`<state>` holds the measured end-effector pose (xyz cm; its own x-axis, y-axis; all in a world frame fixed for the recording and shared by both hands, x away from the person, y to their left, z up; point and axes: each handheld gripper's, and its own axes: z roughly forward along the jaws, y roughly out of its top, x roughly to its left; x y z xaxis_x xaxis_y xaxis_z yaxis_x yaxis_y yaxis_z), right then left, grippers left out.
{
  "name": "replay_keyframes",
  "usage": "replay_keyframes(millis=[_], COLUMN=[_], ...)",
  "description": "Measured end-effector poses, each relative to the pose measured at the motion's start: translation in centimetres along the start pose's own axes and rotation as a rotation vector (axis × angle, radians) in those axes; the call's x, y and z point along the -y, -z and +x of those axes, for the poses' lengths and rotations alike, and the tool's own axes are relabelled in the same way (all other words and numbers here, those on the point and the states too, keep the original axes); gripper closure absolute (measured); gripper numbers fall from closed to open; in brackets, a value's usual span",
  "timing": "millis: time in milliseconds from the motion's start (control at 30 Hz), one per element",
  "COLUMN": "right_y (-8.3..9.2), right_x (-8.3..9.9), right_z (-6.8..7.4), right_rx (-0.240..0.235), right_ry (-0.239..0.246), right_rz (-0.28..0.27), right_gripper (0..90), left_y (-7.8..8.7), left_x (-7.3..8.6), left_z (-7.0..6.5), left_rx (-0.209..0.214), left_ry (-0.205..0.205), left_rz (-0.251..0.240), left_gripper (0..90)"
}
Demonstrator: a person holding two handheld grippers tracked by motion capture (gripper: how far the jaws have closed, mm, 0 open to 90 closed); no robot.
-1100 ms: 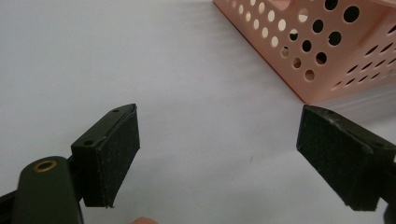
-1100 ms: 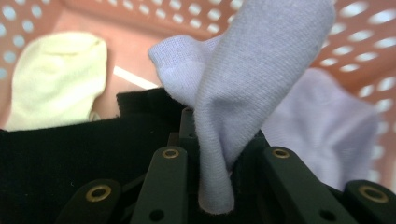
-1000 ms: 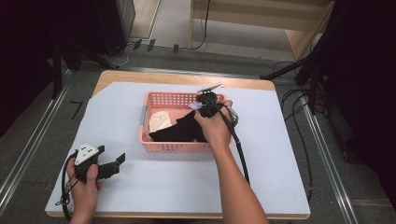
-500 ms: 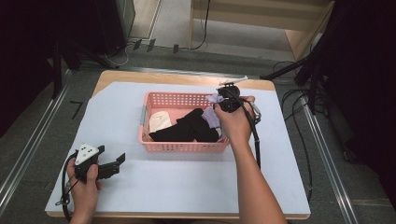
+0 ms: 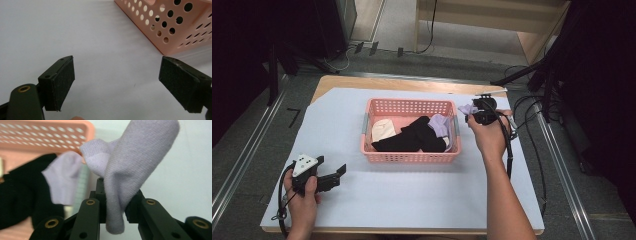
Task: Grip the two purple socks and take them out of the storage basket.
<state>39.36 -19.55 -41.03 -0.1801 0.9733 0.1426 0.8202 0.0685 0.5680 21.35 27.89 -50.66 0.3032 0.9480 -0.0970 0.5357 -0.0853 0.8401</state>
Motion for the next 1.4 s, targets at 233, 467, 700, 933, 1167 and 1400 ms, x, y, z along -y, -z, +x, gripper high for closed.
replay_keyframes(millis=[233,467,700,933,1167,1400], right_y=[-1.3,-2.3,-1.6,-0.9,-0.6,-2.2], right_x=[1.9,3.2,2.3,0.7,-0.4,-0.3], right_z=[-3.0,-4.7,-3.0,0.6,4.6,7.2], right_rx=[0.041,0.079,0.052,0.028,-0.009,-0.035], right_ry=[-0.036,-0.069,-0.053,0.02,0.08,0.138], right_rz=[0.045,0.084,0.039,0.009,-0.014,0.012], right_gripper=[76.6,62.5,48.4,48.8,50.6,51.9], left_y=[0.0,0.0,0.0,0.0,0.0,0.0], left_x=[0.0,0.0,0.0,0.0,0.0,0.0], left_z=[0.0,0.0,0.0,0.0,0.1,0.1], left_rx=[-0.001,0.0,-0.001,0.002,0.006,0.006], left_ry=[-0.004,-0.001,-0.004,0.002,0.003,0.003], left_rz=[0.0,0.0,0.0,0.001,0.003,0.003], left_gripper=[14.5,14.4,14.4,14.4,14.4,14.4])
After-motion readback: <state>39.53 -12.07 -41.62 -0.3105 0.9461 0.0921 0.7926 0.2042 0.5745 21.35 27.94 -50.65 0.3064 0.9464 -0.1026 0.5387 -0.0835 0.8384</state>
